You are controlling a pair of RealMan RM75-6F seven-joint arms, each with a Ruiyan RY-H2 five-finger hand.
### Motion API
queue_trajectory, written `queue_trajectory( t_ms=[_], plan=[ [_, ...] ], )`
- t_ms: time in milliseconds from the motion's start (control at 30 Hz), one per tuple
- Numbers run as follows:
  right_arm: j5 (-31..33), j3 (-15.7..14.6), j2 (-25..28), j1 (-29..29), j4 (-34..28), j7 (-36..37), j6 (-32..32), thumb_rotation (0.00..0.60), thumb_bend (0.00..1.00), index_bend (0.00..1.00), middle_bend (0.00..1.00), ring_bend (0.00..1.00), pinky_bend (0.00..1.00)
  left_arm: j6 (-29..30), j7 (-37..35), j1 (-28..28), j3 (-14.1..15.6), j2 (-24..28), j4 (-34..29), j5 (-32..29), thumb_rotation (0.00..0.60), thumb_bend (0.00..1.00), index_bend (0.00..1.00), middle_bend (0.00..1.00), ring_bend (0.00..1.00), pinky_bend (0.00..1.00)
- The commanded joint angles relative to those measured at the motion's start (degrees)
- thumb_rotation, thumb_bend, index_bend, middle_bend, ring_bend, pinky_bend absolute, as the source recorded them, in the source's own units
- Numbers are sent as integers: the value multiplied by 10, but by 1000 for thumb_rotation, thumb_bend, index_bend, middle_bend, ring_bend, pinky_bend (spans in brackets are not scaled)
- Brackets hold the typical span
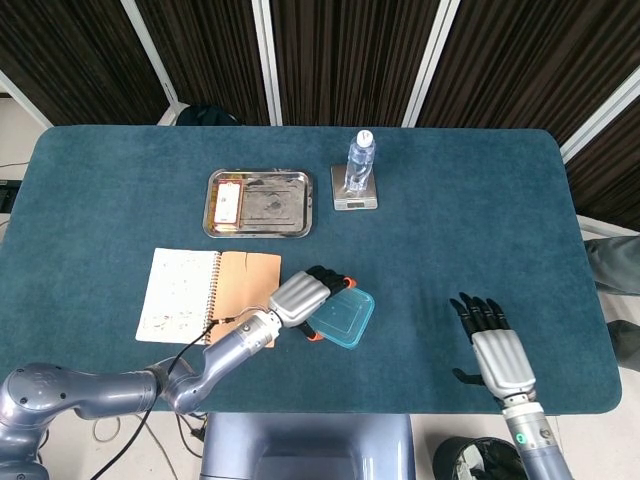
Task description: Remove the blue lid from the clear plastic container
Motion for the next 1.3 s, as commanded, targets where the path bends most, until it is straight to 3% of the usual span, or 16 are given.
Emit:
queue_trajectory(
  t_ms=[33,800,1300],
  plan=[
    [14,2,-22,6,-3,-10,-7,600,181,0,0,0,0,0,13,3,-1,-8,-3,-14,600,152,162,272,236,404],
    [73,21,-136,37,-2,-53,-14,600,180,0,0,0,0,-25,107,-17,-17,-56,-12,-90,600,152,163,270,236,398],
    [101,16,-183,42,-11,-75,-7,600,181,0,0,0,0,5,137,-11,-24,-77,-7,-116,600,152,163,270,236,403]
  ],
)
